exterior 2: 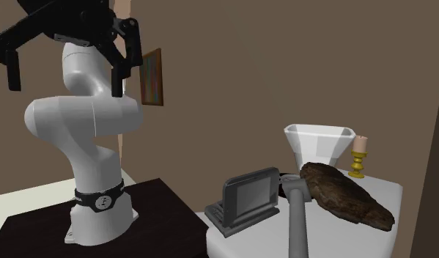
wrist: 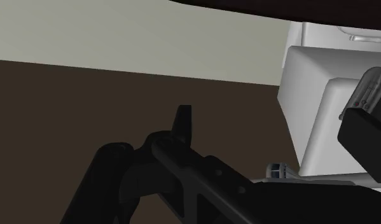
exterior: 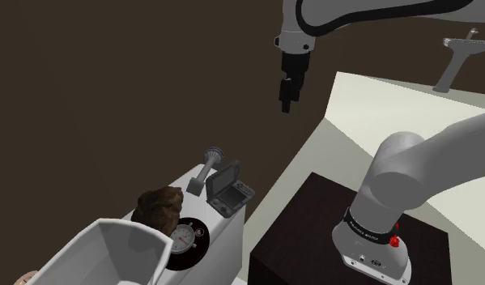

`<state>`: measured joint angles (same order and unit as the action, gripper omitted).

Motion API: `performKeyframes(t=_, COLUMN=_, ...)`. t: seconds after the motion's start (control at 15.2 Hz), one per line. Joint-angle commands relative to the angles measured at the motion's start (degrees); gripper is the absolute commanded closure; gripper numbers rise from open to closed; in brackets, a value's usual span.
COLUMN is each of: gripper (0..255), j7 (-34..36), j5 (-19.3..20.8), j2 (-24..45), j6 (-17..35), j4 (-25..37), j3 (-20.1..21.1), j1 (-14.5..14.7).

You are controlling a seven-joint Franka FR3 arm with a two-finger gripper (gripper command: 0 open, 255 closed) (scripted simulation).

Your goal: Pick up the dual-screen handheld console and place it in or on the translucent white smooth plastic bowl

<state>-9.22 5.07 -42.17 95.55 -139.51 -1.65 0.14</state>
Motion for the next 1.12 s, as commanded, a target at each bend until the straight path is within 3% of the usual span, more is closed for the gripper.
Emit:
performKeyframes(t=0.0, gripper=0, j7=0.00, j5=0.00, j2=0.00, j6=0.00, j4=0.00, j3=0.00, j1=0.00)
performKeyframes(t=0.59, gripper=0, j7=-16.95, j5=-4.33, j2=5.56, j6=19.83, j4=-9.73, j3=-2.80, j1=10.12)
performKeyframes(t=1.06, gripper=0, j7=-31.84, j5=-9.72, j2=12.23, j6=34.46, j4=-14.80, j3=-4.95, j1=19.62)
